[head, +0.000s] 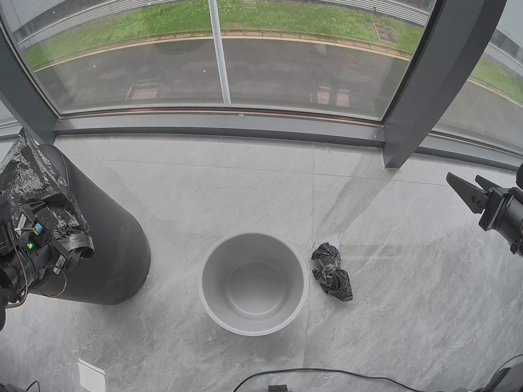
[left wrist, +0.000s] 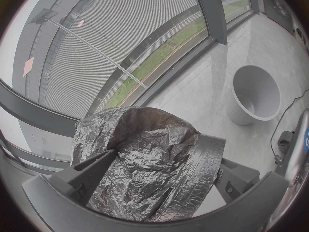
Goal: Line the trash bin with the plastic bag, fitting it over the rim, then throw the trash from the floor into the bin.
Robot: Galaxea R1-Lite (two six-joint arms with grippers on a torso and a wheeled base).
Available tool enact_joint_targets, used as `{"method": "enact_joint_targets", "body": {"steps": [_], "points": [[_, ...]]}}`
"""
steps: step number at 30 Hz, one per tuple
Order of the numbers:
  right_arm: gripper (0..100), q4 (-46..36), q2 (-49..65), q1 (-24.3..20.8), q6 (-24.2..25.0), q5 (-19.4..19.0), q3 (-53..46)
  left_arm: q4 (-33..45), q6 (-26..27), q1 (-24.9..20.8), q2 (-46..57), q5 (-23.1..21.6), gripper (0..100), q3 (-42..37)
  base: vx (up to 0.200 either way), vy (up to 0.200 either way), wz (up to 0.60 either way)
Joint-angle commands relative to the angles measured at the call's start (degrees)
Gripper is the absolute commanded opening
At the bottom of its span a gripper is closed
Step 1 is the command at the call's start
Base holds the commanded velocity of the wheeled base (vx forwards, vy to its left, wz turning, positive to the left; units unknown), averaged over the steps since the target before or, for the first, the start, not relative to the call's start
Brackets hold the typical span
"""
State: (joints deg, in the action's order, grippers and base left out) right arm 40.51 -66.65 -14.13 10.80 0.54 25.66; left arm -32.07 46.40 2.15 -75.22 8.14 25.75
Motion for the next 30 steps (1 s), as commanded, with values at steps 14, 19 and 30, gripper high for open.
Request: {"method": "enact_joint_targets", "body": {"steps": [14,19,30], "points": [[100,0.01,0.2,-0.02,0.01,-0.01,-0.09,-1.06,-0.34,0.58,-1.95,-0.15,0,0.01,0.0,0.0,0.0],[100,0.01,0.2,-0.02,0.01,-0.1,-0.09,-1.15,-3.68,0.4,-1.07,-0.58,0,-0.35,0.0,0.0,0.0],[100,0.01,-0.41,-0.55,-0.17,-0.1,-1.75,-5.98,-47.01,-2.5,-0.19,-2.43,0,4.22,0.0,0.0,0.0]]}}
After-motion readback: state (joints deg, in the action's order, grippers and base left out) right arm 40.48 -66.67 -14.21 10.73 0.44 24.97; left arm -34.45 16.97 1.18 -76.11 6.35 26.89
